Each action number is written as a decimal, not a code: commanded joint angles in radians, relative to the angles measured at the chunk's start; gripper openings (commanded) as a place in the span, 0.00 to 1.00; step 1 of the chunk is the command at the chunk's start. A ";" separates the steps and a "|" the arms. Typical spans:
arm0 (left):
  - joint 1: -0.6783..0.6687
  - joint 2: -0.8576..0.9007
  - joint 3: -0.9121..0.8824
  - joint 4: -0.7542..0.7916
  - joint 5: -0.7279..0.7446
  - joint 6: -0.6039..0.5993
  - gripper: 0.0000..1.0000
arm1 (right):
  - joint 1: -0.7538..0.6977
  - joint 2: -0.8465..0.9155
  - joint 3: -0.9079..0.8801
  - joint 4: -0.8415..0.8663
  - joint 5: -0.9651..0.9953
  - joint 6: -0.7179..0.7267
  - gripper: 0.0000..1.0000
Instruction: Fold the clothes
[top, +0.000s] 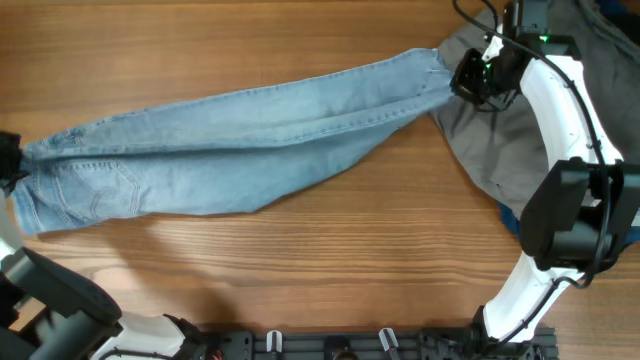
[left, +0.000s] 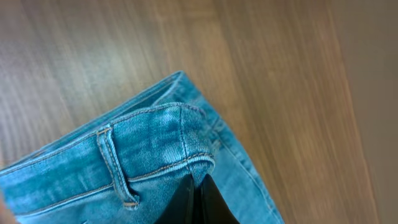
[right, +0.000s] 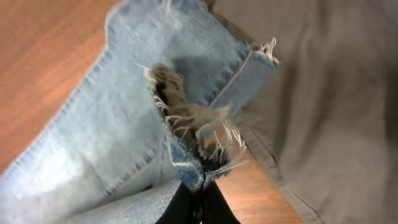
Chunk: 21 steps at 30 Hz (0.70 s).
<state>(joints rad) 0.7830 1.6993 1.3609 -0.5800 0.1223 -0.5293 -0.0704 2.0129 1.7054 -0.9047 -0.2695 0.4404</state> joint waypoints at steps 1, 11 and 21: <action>-0.007 0.025 0.027 0.047 -0.004 -0.002 0.04 | -0.003 0.009 0.023 0.008 0.080 0.090 0.04; -0.043 0.029 0.027 0.238 -0.003 -0.029 0.04 | -0.006 0.009 0.138 -0.211 0.351 0.092 0.04; -0.068 0.085 0.027 0.194 -0.041 -0.028 0.04 | -0.004 0.142 0.137 0.006 0.190 -0.048 0.04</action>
<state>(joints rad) 0.7197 1.7752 1.3689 -0.3820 0.0986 -0.5522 -0.0689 2.1235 1.8221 -0.9665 -0.0269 0.4267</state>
